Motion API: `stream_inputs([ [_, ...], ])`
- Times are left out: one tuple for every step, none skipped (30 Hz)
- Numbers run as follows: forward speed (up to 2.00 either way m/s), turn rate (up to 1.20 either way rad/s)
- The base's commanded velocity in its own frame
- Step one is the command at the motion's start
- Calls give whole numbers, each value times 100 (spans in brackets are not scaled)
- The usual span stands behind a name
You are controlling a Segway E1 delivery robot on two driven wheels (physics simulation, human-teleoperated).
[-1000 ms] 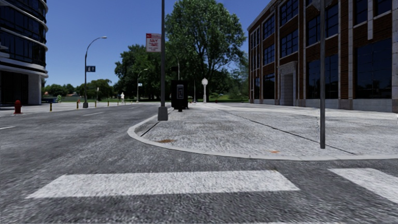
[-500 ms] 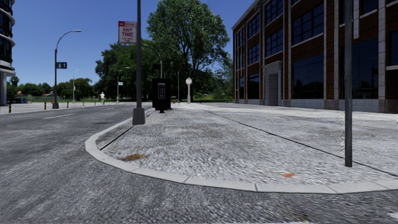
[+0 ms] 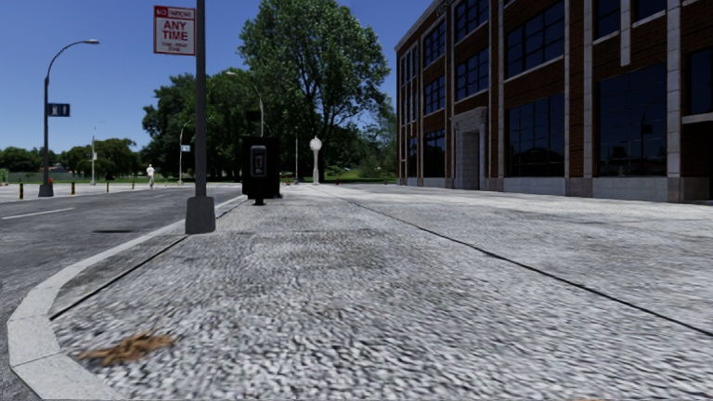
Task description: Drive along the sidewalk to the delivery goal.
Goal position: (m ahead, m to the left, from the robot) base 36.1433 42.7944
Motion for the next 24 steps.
stream_inputs([
  [182, 0],
  [169, 0],
  [159, 0],
  [159, 0],
  [156, 0],
  [155, 0],
  [155, 0],
  [155, 0],
  [155, 0],
  [155, 0],
  [154, 0],
  [154, 0],
  [154, 0],
  [154, 0],
  [154, 0],
  [154, 0],
  [154, 0],
  [154, 0],
  [154, 0],
  [154, 0],
  [154, 0],
  [154, 0],
  [154, 0],
  [154, 0],
])
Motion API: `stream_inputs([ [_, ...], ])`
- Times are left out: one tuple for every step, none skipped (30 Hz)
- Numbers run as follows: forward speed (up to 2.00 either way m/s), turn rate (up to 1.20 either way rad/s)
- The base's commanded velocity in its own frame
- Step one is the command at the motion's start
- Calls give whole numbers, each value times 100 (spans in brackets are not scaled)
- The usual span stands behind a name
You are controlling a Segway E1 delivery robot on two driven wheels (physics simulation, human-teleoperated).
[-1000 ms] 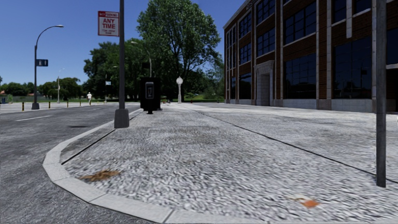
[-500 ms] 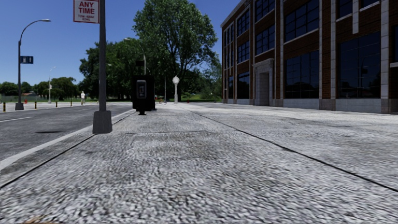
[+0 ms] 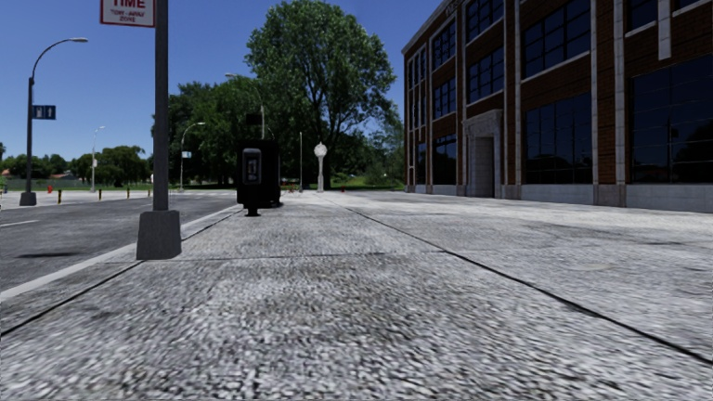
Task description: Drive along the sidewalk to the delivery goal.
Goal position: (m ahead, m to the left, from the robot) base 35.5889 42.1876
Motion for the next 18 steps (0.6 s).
stream_inputs([
  [154, 0],
  [154, 0],
  [154, 0],
  [154, 0],
  [154, 0],
  [154, 0],
  [154, 0],
  [154, 0],
  [154, 0],
  [154, 0],
  [154, 0],
  [154, 0],
  [154, 0],
  [154, 0],
  [154, 0],
  [154, 0],
  [154, 0],
  [154, 0],
])
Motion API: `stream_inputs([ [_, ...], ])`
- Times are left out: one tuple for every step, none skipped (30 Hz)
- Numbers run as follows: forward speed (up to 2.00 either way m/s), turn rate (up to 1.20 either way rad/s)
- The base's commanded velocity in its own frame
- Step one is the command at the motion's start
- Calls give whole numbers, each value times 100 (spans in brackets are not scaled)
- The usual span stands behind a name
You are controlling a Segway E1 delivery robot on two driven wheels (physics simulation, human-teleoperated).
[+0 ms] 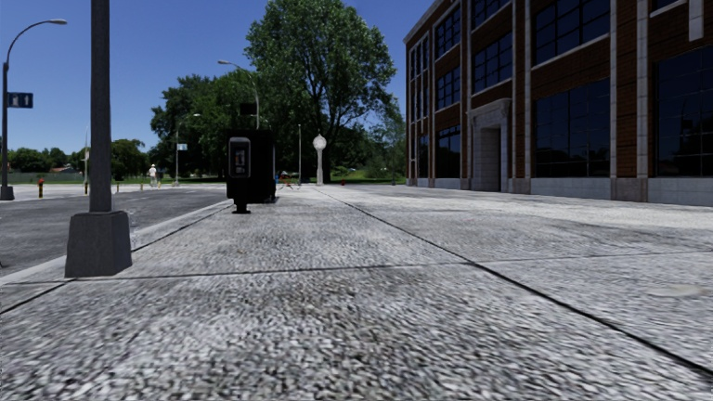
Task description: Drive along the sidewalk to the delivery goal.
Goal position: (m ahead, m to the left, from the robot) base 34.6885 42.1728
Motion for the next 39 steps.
stream_inputs([
  [154, 0],
  [154, 0],
  [200, 0],
  [200, 0],
  [200, 0],
  [200, 0],
  [200, 0],
  [200, 0],
  [200, 0],
  [200, 0],
  [200, 0],
  [200, 0],
  [200, 0],
  [200, 0],
  [200, 0],
  [200, 0],
  [200, 0],
  [200, 0],
  [200, 0],
  [200, 0],
  [200, 0],
  [200, 0],
  [200, 0],
  [200, 0],
  [200, 0],
  [200, 0],
  [200, 0],
  [200, 0],
  [200, 0],
  [200, 0],
  [200, 0],
  [200, 0],
  [200, 0],
  [200, 0],
  [200, 0],
  [200, 0],
  [200, 0],
  [200, 0],
  [200, 0],
])
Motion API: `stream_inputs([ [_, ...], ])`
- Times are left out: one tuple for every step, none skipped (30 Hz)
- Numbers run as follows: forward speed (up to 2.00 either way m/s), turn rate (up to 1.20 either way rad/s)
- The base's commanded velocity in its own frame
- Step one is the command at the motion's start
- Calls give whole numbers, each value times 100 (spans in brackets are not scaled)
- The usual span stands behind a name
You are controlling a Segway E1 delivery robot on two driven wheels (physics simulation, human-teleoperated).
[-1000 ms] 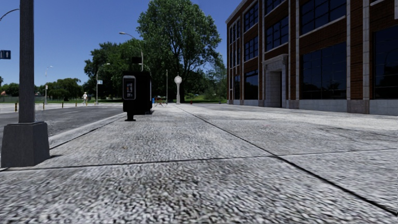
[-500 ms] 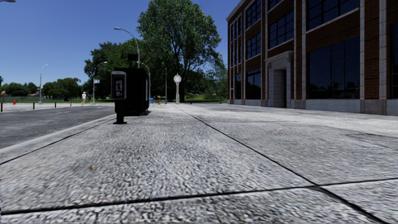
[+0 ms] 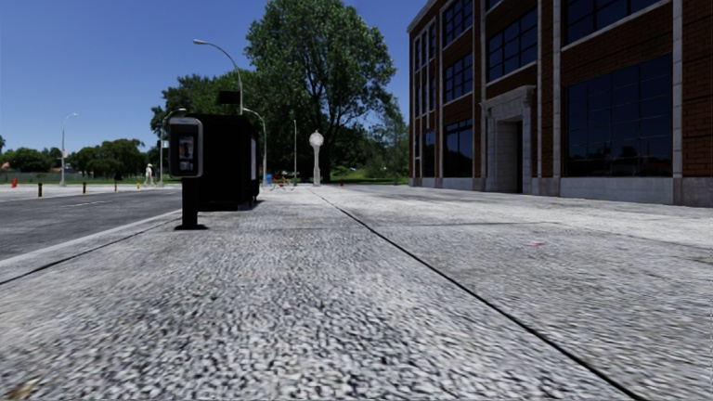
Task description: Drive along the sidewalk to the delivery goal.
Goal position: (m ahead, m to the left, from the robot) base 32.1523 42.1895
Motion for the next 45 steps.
stream_inputs([
  [200, 0],
  [200, 0],
  [200, 0],
  [200, 0],
  [200, 0],
  [200, 0],
  [200, 0],
  [200, 0],
  [200, 0],
  [200, 0],
  [200, 0],
  [200, 0],
  [200, 0],
  [200, 0],
  [200, 0],
  [200, 0],
  [200, 0],
  [200, 0],
  [200, 0],
  [200, 0],
  [200, 0],
  [200, 0],
  [200, 0],
  [200, 0],
  [200, 0],
  [200, 0],
  [200, 0],
  [200, 0],
  [200, 0],
  [200, 0],
  [200, 0],
  [200, 0],
  [200, 0],
  [200, 0],
  [200, 0],
  [200, 0],
  [200, 0],
  [200, 0],
  [200, 0],
  [200, 0],
  [200, 0],
  [200, 0],
  [200, 0],
  [200, 0],
  [200, 0],
])
